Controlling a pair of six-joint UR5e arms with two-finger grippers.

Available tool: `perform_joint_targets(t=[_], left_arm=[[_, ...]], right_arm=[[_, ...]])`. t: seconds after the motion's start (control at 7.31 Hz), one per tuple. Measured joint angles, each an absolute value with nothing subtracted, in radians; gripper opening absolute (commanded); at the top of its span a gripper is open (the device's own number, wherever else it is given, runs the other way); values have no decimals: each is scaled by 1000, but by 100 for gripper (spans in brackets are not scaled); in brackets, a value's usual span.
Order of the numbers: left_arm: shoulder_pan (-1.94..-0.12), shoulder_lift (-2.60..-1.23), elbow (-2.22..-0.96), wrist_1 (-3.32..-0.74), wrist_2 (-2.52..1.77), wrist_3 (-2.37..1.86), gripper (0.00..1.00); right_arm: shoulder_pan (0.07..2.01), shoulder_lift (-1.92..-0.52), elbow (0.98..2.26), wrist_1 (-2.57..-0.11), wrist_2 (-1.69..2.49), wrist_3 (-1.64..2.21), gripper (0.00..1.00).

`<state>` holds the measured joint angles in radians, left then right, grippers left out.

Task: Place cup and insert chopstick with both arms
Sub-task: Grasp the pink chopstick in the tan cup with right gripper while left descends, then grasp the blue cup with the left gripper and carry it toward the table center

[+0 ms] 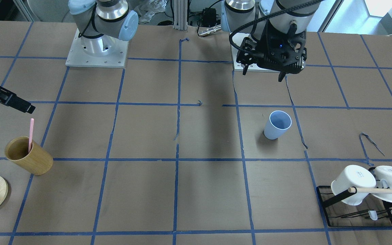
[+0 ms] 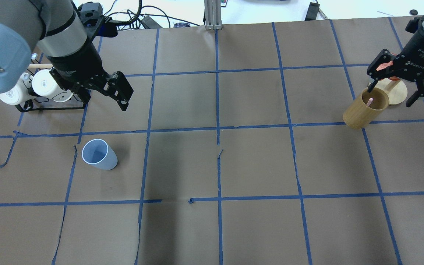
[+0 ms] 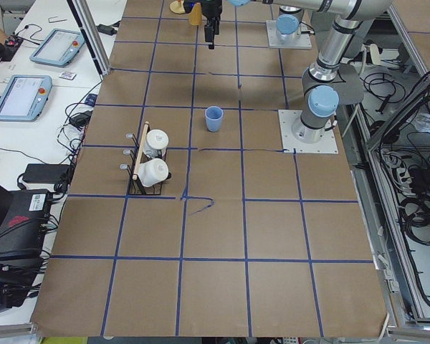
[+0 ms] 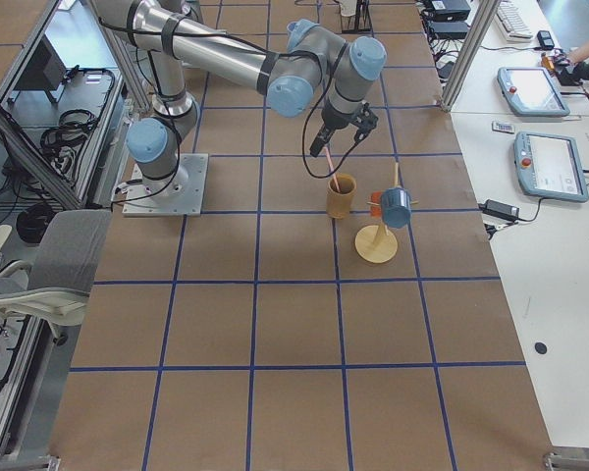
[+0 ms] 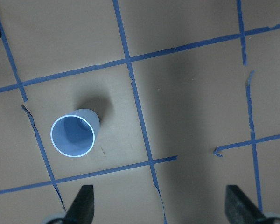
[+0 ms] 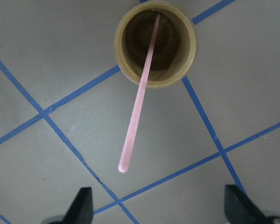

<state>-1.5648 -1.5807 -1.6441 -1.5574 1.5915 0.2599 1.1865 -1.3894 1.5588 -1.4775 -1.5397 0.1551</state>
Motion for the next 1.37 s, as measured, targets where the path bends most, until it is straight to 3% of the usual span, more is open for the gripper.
perform_joint_targets(t=[0.14, 0.41, 0.55, 0.68, 0.82, 0.96, 1.09, 1.37], left_arm=[[-1521, -1587, -1750, -1427, 1593, 303, 100], [-1452, -1599, -1933, -1208, 1592, 357, 100], [-1440, -1607, -1995, -1151, 1593, 363, 95], [-1435, -1613, -2040, -1107, 1596, 365, 75], [-1432, -1618, -2066, -1084, 1599, 369, 63], [-1430, -1622, -2081, -1076, 1600, 371, 23], [-1428, -1627, -2094, -1072, 1600, 372, 0], [-1426, -1641, -2100, -1066, 1600, 374, 0]], right_arm=[[1186, -1363, 1559, -1505, -1526, 174, 100], [1186, -1322, 1563, -1546, -1485, 227, 84], [1186, -1313, 1569, -1552, -1468, 249, 66], [1186, -1309, 1575, -1554, -1449, 263, 54], [1186, -1308, 1577, -1554, -1440, 273, 45], [1186, -1307, 1578, -1552, -1437, 277, 42], [1186, -1307, 1577, -1552, -1436, 279, 39], [1186, -1307, 1577, -1549, -1438, 280, 37]])
